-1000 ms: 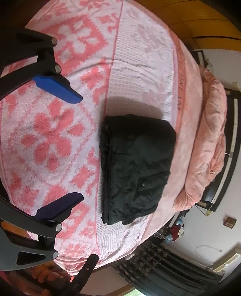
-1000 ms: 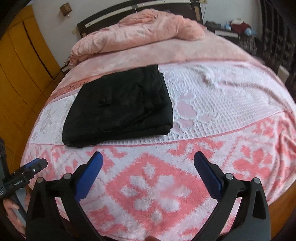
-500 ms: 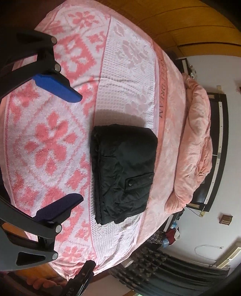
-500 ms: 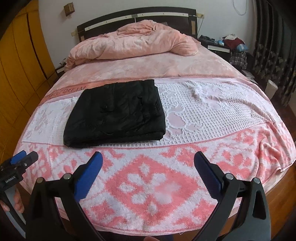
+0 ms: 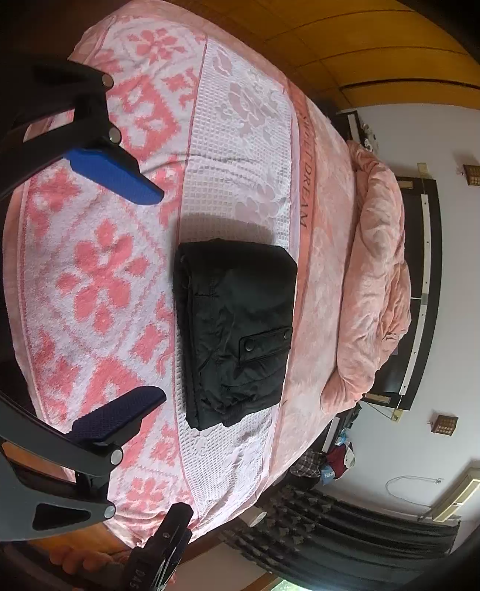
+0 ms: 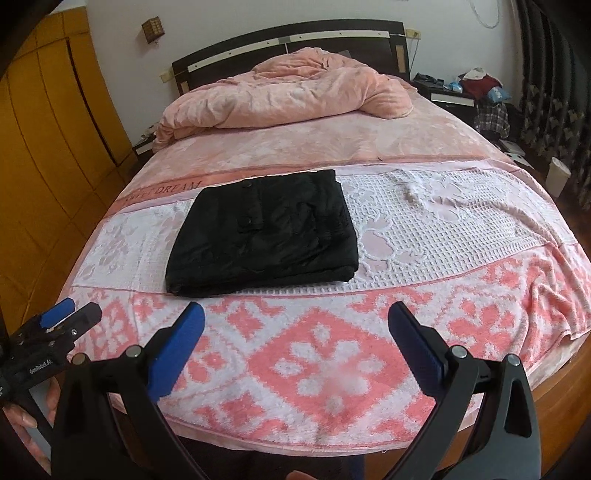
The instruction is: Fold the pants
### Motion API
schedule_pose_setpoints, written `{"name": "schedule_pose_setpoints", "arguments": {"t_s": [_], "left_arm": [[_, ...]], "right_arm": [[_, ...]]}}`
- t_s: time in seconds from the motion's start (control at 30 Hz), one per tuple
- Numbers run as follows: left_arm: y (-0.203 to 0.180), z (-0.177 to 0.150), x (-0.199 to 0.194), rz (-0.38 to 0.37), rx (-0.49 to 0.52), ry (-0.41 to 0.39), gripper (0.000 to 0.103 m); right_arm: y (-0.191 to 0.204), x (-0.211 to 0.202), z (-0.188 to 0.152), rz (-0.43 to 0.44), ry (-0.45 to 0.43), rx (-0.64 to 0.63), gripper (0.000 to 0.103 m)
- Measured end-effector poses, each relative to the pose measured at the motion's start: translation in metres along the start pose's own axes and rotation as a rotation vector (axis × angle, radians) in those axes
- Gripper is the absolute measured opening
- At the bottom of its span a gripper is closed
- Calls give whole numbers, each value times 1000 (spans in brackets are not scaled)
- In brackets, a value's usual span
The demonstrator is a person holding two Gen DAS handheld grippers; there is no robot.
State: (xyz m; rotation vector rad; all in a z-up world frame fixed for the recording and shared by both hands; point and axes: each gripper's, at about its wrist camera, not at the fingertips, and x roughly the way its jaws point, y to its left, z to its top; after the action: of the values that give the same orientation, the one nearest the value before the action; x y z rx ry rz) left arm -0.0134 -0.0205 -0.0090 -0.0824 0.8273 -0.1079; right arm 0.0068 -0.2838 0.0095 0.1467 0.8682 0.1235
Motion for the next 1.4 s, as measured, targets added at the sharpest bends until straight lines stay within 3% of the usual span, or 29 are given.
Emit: {"name": "schedule_pose_setpoints", "arguments": {"t_s": [1.4], "left_arm": [[5,0,10,24,22,11,99]], "right_arm": [[2,11,-3,-28,14,-9,99]]}}
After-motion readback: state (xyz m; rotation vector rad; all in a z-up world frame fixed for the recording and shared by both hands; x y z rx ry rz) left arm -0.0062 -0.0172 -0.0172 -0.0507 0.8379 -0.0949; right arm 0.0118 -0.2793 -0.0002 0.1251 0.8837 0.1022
